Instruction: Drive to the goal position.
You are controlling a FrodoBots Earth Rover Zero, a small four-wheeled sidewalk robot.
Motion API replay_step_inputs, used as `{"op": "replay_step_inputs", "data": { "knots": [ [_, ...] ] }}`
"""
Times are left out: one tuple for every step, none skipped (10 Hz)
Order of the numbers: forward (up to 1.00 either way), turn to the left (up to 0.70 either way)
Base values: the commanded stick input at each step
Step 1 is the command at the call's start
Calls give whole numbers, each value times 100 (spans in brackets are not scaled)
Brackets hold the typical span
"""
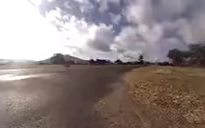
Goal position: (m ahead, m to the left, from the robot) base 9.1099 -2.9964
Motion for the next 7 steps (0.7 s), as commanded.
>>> {"op": "replay_step_inputs", "data": {
  "knots": [
    [50, 0],
    [50, 0],
    [50, 0],
    [50, 0],
    [50, 0],
    [50, 0],
    [50, 0]
  ]
}}
